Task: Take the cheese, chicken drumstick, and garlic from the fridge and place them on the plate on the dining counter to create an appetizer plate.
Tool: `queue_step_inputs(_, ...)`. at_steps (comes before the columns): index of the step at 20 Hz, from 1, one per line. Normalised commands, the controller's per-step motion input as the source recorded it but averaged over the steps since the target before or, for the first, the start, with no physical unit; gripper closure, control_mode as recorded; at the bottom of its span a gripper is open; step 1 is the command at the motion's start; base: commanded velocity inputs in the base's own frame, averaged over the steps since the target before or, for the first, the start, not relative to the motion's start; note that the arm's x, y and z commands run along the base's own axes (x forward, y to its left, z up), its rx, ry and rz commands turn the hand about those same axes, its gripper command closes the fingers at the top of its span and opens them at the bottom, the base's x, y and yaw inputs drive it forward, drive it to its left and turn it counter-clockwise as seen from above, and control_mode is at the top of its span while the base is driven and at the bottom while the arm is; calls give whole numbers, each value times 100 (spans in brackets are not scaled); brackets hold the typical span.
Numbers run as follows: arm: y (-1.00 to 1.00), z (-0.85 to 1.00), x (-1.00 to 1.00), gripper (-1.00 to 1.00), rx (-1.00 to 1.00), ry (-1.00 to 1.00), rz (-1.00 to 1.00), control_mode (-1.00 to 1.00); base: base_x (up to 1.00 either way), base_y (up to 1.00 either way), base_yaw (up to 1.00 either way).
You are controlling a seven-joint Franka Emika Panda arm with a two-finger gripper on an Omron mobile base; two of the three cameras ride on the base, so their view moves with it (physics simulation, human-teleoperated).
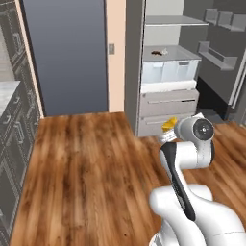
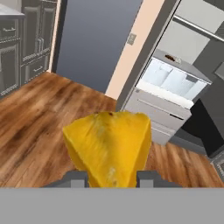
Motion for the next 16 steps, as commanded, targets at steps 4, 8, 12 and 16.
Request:
queue_step_inputs(4,0,0,0,100,0,0,0,100,-100,0,0)
queue_step_inputs(8,0,0,0,100,0,0,0,100,-100,0,0)
queue_step_inputs(12,0,0,0,100,0,0,0,100,-100,0,0)
queue_step_inputs(16,0,0,0,100,0,0,0,100,-100,0,0)
